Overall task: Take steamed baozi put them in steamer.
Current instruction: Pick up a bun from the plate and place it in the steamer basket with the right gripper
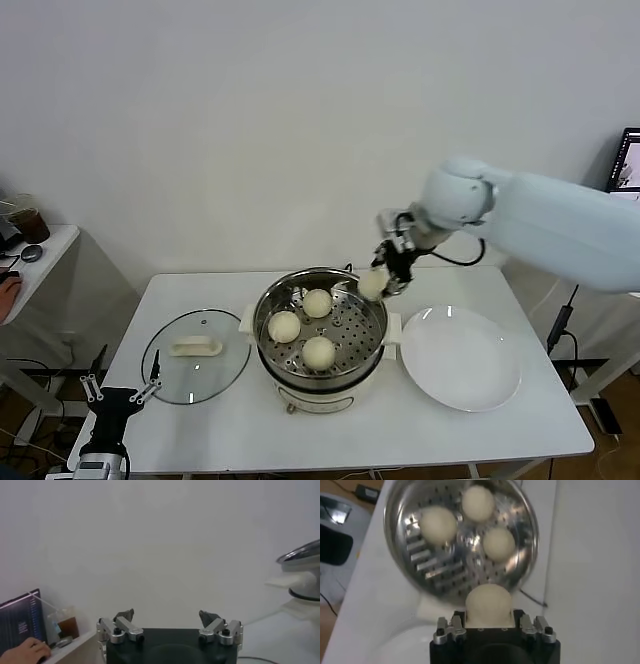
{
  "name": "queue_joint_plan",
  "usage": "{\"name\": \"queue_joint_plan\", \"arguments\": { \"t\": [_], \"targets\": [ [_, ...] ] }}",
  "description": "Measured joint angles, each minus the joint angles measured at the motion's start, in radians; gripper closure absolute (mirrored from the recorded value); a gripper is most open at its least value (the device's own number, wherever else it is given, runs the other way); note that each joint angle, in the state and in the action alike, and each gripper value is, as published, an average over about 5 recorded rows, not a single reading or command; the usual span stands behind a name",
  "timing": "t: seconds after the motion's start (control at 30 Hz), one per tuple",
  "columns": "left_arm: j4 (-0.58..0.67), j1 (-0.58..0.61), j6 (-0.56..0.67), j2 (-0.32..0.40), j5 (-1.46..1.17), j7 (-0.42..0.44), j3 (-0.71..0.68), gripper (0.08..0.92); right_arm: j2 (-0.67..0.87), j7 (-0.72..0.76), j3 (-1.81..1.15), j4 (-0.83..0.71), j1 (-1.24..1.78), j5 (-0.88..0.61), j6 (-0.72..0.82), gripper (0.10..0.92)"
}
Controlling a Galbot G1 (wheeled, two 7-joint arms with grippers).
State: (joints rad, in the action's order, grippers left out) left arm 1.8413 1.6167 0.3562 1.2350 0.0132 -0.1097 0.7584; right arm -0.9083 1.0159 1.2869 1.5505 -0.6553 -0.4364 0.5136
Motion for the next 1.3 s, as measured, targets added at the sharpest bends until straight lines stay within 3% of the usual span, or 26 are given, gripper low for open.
{"name": "queue_joint_plan", "arguments": {
  "t": [0.3,0.8,0.9,1.17,1.3],
  "targets": [
    [0.003,0.001,0.001,0.009,0.000,-0.004,0.011,0.177,-0.109,-0.043,0.033,-0.043,0.062,-0.012,0.063,0.481],
    [-0.004,0.001,0.003,0.007,-0.001,-0.004,0.016,0.177,-0.149,-0.073,0.005,-0.137,0.189,0.074,0.082,0.478],
    [-0.003,0.001,0.003,0.008,-0.001,-0.004,0.016,0.177,-0.149,-0.079,-0.005,-0.140,0.199,0.076,0.086,0.440],
    [-0.005,-0.002,0.003,0.007,-0.002,-0.001,0.014,0.177,-0.118,-0.111,-0.044,-0.119,0.204,0.059,0.095,0.232],
    [-0.006,-0.003,0.003,0.002,-0.007,0.004,0.013,0.177,-0.080,-0.139,-0.088,-0.088,0.218,0.042,0.089,0.205]
  ]
}}
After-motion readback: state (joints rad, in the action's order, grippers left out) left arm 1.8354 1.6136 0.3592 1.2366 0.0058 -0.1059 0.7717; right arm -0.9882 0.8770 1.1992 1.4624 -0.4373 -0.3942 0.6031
